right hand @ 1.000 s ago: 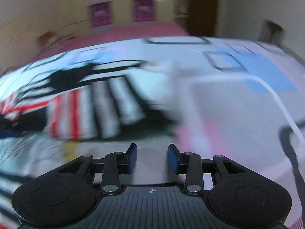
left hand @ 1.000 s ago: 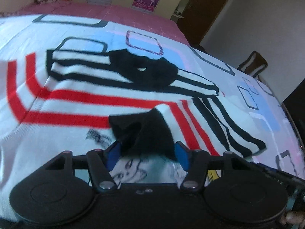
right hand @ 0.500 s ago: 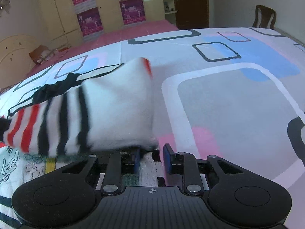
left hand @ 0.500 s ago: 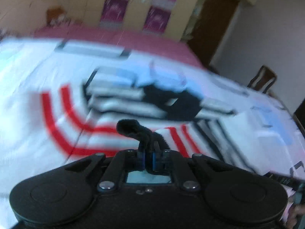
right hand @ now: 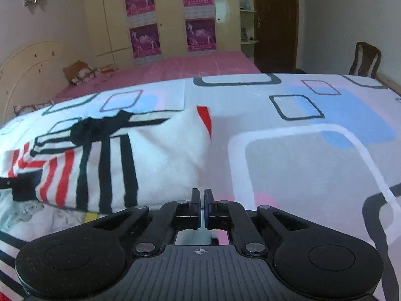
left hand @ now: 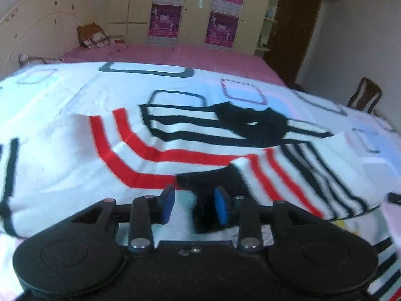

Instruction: Fold small clothes

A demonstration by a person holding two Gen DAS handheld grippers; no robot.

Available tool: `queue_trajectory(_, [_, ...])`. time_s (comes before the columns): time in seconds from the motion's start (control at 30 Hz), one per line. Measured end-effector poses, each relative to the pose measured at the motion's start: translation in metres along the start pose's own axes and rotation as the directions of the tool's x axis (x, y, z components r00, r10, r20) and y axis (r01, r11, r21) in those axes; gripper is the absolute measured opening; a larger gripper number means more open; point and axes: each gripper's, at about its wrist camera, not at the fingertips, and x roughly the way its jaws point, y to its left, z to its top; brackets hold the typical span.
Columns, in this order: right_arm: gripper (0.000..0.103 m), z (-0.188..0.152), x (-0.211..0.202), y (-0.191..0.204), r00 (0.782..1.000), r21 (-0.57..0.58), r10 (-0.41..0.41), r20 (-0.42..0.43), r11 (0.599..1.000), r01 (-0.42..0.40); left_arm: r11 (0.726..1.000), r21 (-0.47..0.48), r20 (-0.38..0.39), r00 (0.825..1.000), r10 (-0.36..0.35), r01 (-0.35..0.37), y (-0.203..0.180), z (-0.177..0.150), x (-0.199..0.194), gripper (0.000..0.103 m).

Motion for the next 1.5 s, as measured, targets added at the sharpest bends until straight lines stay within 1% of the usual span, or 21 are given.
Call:
queue_trajectory(0.07, [0.004,0.003,0.016,0.011,0.998,0.007,0.034,-0.044,0.999,-0.034,0.997,0.072,-0.004,0.999,-0.033,0.033,-0.025,0.000,0.008,0.035])
queue_trajectory(0.17, [0.004,0.001,0.038,0.035,0.989,-0.020,0.112,-0.093,0.993,-0.114,0.981,0.187,-0.009,0.999,-0.046,0.047,-0.064,-0.002,0.026,0.050])
queue_trajectory(0.2, [0.004,-0.001,0.043,0.042,0.988,-0.048,0.116,-0.099,0.992,-0.121,0.977,0.212,-0.006,0.999,-0.033,0.034,-0.070,-0.003,0.030,0.057])
queue_trajectory(0.27, [0.004,-0.002,0.046,0.042,0.992,-0.085,0.092,-0.088,0.991,-0.100,0.971,0.239,0.018,1.000,0.025,-0.028,-0.067,-0.006,0.034,0.064])
queue_trajectory(0.33, [0.004,0.002,0.047,0.029,0.996,-0.080,0.044,-0.076,0.996,-0.050,0.972,0.221,0.029,0.996,0.081,-0.086,-0.051,-0.004,0.034,0.063])
queue_trajectory(0.37, [0.004,0.005,0.047,0.020,0.997,-0.057,0.039,-0.073,0.997,-0.043,0.975,0.201,0.031,0.996,0.087,-0.092,-0.045,-0.002,0.035,0.062])
queue_trajectory(0.43, [0.004,0.014,0.055,0.014,0.995,-0.015,0.062,-0.084,0.998,-0.063,0.987,0.157,0.019,0.999,0.029,-0.032,-0.048,0.006,0.036,0.061])
queue_trajectory(0.5, [0.004,0.021,0.068,0.029,0.992,-0.043,0.093,-0.087,0.994,-0.097,0.982,0.186,0.005,0.999,-0.039,0.038,-0.066,0.009,0.043,0.064])
queue_trajectory(0.57, [0.004,0.029,0.087,0.046,0.988,-0.081,0.108,-0.109,0.990,-0.117,0.971,0.233,-0.025,0.999,-0.045,0.050,-0.083,0.011,0.058,0.072])
queue_trajectory(0.63, [0.004,0.048,0.109,0.044,0.994,-0.078,0.065,-0.085,0.994,-0.072,0.966,0.255,-0.029,0.999,-0.028,0.034,-0.088,0.019,0.073,0.074])
queue_trajectory(0.77, [0.000,0.091,0.143,0.010,0.998,-0.008,-0.003,-0.063,1.000,0.003,0.965,0.263,-0.027,1.000,-0.013,0.020,-0.080,0.031,0.086,0.075])
queue_trajectory(0.83, [0.000,0.102,0.156,-0.007,0.992,0.003,-0.104,-0.068,0.995,0.104,0.965,0.261,-0.027,1.000,0.001,0.006,-0.070,0.029,0.082,0.071])
queue_trajectory(0.87, [0.000,0.103,0.160,-0.019,0.991,0.041,-0.097,-0.096,0.994,0.102,0.967,0.255,-0.020,1.000,0.007,-0.002,-0.066,0.028,0.077,0.067])
queue_trajectory(0.93, [0.000,0.104,0.146,-0.032,0.996,0.107,-0.048,-0.081,0.993,0.057,0.976,0.217,0.006,1.000,0.015,-0.016,-0.055,0.026,0.059,0.066])
queue_trajectory(1.0, [0.000,0.101,0.122,-0.024,1.000,0.068,-0.002,-0.012,0.998,0.003,0.985,0.172,0.024,1.000,0.006,-0.010,-0.053,0.023,0.047,0.065])
queue_trajectory(1.1, [0.000,0.087,0.115,0.000,0.995,0.009,0.088,-0.039,0.996,-0.088,0.983,0.183,0.033,0.999,-0.024,0.018,-0.072,0.018,0.044,0.068])
queue_trajectory(1.17, [0.000,0.070,0.124,0.010,0.994,-0.071,0.033,-0.105,0.997,-0.041,0.976,0.216,-0.030,0.999,-0.012,0.018,-0.080,0.012,0.054,0.068])
queue_trajectory(1.23, [0.000,0.062,0.116,0.003,0.995,-0.072,0.028,-0.093,0.997,-0.035,0.976,0.217,-0.042,0.999,0.005,0.005,-0.071,0.004,0.054,0.069])
queue_trajectory(1.3, [0.000,0.052,0.100,-0.002,0.995,-0.110,-0.022,-0.101,0.994,0.011,0.974,0.223,-0.050,0.998,0.046,-0.034,-0.057,-0.001,0.049,0.075])
queue_trajectory(1.4, [0.000,0.047,0.076,-0.008,0.997,-0.080,0.010,-0.073,0.997,-0.015,0.978,0.202,-0.028,0.998,0.064,-0.057,-0.056,0.002,0.037,0.069])
queue_trajectory(1.5, [0.000,0.048,0.075,0.005,0.998,-0.051,0.045,-0.035,0.998,-0.047,0.973,0.232,0.025,1.000,0.006,-0.012,-0.081,0.003,0.031,0.072])
